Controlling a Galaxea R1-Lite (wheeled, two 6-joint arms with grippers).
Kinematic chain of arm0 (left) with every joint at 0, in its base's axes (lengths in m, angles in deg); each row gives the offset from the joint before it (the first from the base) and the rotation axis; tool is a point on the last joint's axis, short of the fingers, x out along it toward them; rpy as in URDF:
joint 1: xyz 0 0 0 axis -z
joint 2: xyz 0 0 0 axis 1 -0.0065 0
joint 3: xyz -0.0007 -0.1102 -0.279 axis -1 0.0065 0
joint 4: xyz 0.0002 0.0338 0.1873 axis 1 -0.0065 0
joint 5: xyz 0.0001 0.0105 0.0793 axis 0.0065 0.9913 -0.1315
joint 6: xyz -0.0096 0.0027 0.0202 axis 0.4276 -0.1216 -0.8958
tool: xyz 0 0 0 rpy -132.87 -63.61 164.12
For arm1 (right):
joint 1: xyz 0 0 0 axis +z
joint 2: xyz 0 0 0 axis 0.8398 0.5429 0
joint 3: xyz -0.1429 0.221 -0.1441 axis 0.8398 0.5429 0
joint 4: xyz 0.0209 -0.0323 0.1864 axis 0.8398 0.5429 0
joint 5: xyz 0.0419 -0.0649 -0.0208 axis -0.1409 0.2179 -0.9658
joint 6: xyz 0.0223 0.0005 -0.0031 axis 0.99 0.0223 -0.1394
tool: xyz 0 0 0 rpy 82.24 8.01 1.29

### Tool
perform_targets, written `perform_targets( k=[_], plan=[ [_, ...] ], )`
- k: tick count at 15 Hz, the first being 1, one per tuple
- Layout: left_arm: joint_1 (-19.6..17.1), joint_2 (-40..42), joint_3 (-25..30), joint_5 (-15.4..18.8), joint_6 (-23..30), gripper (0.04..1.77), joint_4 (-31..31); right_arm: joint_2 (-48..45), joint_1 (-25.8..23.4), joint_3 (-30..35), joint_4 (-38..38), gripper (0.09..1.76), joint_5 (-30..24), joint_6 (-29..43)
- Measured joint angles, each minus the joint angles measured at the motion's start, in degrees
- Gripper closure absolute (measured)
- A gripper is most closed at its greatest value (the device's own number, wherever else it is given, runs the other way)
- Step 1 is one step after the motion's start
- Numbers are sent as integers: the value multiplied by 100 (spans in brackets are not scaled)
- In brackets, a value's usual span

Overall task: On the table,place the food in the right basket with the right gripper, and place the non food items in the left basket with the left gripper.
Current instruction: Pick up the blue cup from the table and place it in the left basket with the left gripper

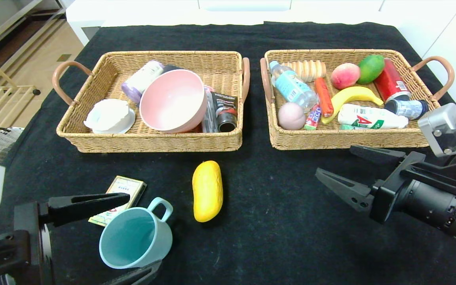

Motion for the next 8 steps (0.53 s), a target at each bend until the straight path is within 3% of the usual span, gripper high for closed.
perform_targets(
  k=[2,4,8],
  plan=[
    [2,-4,-22,-93,0,9,-2,-4,-61,50,-50,15,-5,16],
    [9,-44,-79,-410,1,9,-2,-21,-59,83,-55,15,-5,6],
    [22,-202,-491,-1495,56,9,-105,-139,-67,95,-85,15,-7,2]
  ],
)
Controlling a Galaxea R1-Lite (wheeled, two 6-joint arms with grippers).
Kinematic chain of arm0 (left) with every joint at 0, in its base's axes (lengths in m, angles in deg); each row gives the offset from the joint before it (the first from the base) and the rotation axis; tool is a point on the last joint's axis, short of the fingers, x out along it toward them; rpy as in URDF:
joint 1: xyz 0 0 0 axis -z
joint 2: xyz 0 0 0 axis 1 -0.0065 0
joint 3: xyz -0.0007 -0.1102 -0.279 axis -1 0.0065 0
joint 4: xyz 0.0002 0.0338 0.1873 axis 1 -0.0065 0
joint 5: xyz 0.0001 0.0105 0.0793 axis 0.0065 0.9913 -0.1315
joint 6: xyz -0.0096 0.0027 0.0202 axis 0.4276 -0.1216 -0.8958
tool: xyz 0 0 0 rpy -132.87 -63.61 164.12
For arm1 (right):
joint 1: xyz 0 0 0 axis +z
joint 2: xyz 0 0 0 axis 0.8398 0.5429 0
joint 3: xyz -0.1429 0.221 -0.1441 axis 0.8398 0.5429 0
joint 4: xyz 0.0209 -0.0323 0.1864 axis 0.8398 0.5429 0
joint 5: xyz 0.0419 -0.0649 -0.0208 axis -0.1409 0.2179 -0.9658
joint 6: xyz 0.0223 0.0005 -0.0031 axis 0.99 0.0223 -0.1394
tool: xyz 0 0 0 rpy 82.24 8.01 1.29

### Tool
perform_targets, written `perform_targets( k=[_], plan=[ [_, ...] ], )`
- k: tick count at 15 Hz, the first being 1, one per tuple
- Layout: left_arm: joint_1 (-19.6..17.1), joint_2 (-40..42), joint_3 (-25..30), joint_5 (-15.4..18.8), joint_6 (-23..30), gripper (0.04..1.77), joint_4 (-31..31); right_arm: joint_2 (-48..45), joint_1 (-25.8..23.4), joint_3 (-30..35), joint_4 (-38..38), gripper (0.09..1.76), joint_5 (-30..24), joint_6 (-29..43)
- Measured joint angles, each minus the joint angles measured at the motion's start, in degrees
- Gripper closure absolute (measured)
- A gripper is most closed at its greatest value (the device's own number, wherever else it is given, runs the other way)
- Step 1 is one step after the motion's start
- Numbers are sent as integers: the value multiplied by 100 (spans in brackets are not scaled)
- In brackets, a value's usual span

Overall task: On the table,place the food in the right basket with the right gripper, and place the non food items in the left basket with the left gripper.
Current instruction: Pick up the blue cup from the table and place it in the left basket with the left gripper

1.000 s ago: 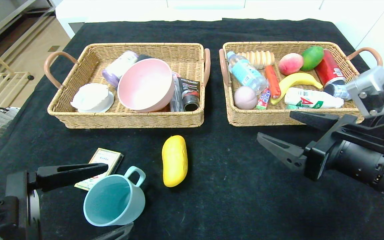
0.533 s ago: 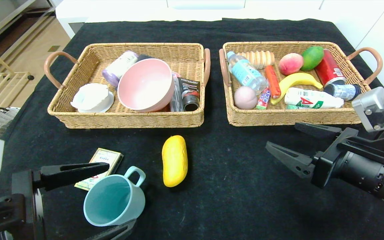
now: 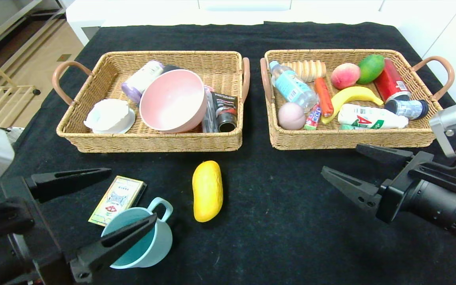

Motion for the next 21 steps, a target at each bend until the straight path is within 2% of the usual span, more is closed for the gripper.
perform_targets(
  k=[1,3,6,9,11,14,18,21],
  plan=[
    [-24,-24,-137,-222,5,9,-72,-40,-9,-1,-2,15,2,-2],
    [-116,-51,-468,-494,9,9,-813,-88,-7,2,-2,15,0,-9],
    [-435,-29,-1024,-621,66,9,-2088,-134,37,38,-2,15,10,-17],
    [-724,-18,-1515,-714,352,9,-3160,-160,50,52,0,14,13,-20],
    [-863,-52,-1716,-762,468,9,-3573,-165,45,51,-2,14,20,-20],
    [-964,-165,-1699,-762,650,9,-3649,-230,45,49,6,14,20,-27],
    [-973,-333,-1414,-728,746,9,-3566,-278,50,55,9,14,18,-28],
    [-967,-488,-1148,-734,798,9,-3205,-311,50,57,9,14,16,-28]
  ],
)
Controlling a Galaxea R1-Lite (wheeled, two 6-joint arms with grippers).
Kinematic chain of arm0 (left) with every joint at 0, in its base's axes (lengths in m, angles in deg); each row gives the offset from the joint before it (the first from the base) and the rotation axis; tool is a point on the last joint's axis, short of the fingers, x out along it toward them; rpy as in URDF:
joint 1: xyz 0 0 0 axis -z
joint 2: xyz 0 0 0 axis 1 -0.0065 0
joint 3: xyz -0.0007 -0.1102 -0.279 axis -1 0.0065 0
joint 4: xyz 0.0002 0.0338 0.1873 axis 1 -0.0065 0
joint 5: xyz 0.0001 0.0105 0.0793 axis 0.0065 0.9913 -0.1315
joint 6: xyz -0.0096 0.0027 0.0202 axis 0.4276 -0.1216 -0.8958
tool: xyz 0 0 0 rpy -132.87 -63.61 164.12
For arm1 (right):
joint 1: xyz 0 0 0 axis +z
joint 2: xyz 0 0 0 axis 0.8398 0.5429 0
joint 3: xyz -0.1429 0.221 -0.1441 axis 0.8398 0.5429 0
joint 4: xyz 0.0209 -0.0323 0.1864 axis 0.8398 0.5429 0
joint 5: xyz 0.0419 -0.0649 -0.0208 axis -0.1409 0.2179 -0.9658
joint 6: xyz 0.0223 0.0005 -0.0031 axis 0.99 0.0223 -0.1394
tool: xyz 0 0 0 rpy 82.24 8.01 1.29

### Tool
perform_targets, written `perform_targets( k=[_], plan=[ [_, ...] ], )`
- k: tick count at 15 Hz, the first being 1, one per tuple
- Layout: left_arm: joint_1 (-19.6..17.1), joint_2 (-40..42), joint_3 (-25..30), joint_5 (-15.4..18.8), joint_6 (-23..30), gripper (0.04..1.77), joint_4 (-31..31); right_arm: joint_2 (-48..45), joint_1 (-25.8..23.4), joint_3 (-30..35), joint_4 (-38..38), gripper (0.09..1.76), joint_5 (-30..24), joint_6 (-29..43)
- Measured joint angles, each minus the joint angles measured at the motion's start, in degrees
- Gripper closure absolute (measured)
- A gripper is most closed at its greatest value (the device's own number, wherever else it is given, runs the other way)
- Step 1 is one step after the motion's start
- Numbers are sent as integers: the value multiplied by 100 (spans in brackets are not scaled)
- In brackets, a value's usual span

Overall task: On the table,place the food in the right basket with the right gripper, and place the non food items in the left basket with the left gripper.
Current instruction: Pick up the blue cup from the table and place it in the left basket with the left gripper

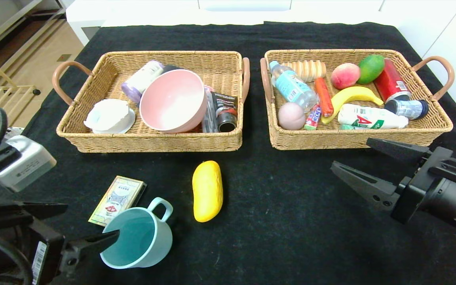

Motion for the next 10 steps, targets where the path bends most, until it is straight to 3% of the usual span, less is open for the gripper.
perform_targets(
  k=[10],
  plan=[
    [30,-427,372,2,116,9,364,-22,26,39,0,14,-11,-5]
  ],
)
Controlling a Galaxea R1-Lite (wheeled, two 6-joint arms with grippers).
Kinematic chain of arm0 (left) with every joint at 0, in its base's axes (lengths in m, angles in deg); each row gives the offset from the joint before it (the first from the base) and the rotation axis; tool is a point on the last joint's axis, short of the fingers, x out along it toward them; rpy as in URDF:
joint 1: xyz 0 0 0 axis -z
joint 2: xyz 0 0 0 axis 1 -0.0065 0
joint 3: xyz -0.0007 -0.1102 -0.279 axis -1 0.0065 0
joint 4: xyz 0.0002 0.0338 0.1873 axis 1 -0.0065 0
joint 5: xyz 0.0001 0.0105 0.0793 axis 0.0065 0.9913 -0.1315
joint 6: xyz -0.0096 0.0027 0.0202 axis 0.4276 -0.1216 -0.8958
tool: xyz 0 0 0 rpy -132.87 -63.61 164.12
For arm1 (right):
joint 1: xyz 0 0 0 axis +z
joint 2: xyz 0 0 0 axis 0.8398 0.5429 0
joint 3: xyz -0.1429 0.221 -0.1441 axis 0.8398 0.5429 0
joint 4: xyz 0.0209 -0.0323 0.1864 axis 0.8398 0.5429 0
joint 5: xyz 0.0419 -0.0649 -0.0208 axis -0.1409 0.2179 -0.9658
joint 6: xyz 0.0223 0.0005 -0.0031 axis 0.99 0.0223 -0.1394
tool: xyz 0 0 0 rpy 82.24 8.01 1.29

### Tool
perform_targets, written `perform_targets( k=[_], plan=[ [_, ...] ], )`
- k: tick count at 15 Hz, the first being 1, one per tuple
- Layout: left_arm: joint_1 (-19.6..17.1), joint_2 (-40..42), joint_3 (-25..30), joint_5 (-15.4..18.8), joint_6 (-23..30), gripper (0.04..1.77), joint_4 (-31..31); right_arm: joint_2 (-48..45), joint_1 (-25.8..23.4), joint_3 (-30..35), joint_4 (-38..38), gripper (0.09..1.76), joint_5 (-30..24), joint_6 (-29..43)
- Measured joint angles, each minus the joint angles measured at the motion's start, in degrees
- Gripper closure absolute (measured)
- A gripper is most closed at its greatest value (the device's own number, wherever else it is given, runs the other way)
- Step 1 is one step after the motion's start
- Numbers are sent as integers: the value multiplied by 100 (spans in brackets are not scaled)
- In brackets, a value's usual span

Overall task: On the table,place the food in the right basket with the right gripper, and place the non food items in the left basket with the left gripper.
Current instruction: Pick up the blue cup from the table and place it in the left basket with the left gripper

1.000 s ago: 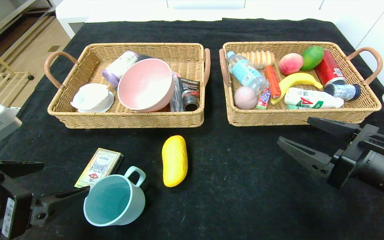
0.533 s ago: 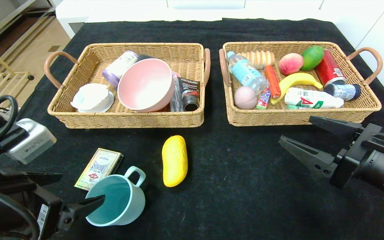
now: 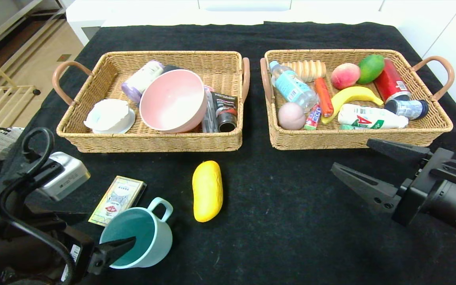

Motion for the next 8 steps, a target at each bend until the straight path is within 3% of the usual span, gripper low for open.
perform_targets(
  k=[8],
  plan=[
    [7,-190,88,15,-13,12,177,-15,18,11,-2,14,-5,-5]
  ],
)
